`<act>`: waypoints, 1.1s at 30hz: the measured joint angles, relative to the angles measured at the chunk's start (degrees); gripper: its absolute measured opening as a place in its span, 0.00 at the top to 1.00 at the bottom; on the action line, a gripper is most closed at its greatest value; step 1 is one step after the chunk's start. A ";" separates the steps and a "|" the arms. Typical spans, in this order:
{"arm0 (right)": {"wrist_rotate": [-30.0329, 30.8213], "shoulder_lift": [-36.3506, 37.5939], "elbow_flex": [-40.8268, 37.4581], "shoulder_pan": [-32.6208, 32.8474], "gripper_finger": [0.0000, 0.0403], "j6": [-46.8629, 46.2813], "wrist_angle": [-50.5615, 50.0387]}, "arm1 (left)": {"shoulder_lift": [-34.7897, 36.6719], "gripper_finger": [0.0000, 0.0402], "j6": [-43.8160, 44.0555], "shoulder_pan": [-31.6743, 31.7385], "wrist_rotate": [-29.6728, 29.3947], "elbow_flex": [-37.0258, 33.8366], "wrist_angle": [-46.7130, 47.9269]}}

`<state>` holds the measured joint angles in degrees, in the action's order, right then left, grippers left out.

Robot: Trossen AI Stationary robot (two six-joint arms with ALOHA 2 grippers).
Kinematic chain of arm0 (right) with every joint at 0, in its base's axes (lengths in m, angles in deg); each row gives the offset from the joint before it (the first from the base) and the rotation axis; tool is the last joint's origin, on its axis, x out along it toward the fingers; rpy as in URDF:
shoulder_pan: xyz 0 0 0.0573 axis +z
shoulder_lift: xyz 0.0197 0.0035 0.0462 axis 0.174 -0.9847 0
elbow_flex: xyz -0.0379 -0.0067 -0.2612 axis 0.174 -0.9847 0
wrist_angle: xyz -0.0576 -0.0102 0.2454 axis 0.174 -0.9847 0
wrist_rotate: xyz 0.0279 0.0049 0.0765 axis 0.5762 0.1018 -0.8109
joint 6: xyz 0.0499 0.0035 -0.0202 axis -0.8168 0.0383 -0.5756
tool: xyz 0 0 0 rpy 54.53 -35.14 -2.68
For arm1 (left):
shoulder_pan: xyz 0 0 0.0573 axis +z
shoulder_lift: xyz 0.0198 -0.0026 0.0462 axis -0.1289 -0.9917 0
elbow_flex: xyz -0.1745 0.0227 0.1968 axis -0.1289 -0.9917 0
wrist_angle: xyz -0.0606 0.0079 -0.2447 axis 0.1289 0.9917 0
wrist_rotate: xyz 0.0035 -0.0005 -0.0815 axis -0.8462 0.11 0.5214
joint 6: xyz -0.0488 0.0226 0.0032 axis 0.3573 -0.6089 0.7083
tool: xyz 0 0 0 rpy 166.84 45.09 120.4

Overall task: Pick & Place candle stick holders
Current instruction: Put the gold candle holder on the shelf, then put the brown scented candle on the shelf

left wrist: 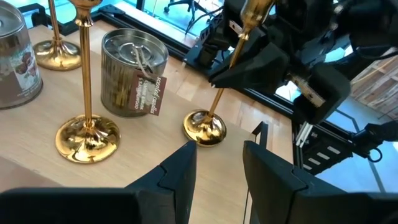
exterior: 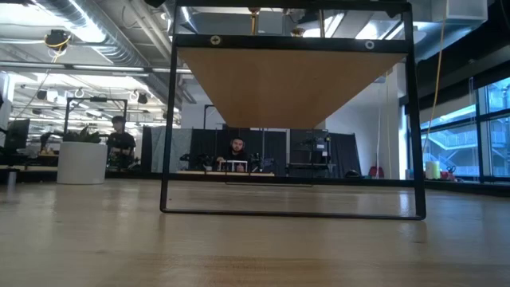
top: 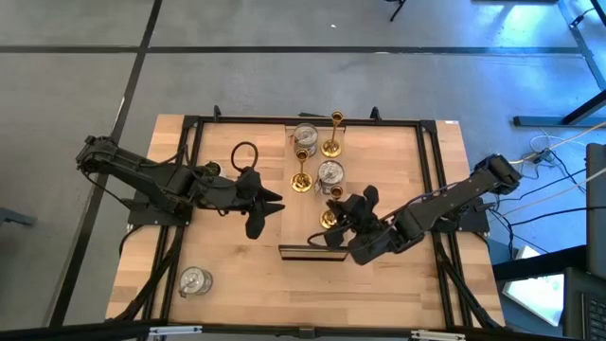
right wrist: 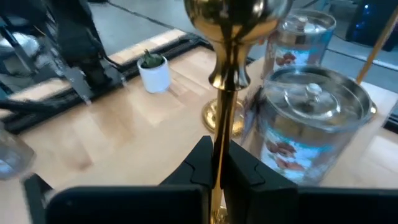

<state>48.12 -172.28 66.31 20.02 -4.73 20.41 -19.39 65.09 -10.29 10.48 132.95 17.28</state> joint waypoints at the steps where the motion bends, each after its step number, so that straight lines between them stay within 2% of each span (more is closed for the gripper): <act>1: -0.02 -0.09 -0.02 0.00 0.96 -0.39 -0.79 | 0.00 0.68 0.07 0.00 0.00 0.00 0.00; 14: -1.56 -0.47 0.00 0.44 0.96 -1.70 -1.06 | 0.00 0.68 0.44 -1.03 -0.04 0.00 0.34; 18: -4.63 -0.41 0.02 0.16 0.87 -1.73 -0.98 | 0.00 0.68 0.44 -1.03 -0.04 0.00 0.34; 24: -4.73 -0.44 0.02 0.17 0.71 -1.73 -1.08 | 0.00 0.68 0.44 -1.03 -0.01 0.00 0.36; 28: -5.26 -0.44 0.02 0.32 0.68 -1.72 -1.09 | 0.00 0.68 0.44 -1.03 0.09 0.00 0.36; 33: -8.76 -0.20 0.04 0.55 0.68 -1.74 -2.04 | 0.00 0.68 0.44 -1.03 0.99 0.00 0.41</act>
<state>39.37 -172.49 66.35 20.57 -6.47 18.37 -19.39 65.54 -11.31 11.47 132.95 17.69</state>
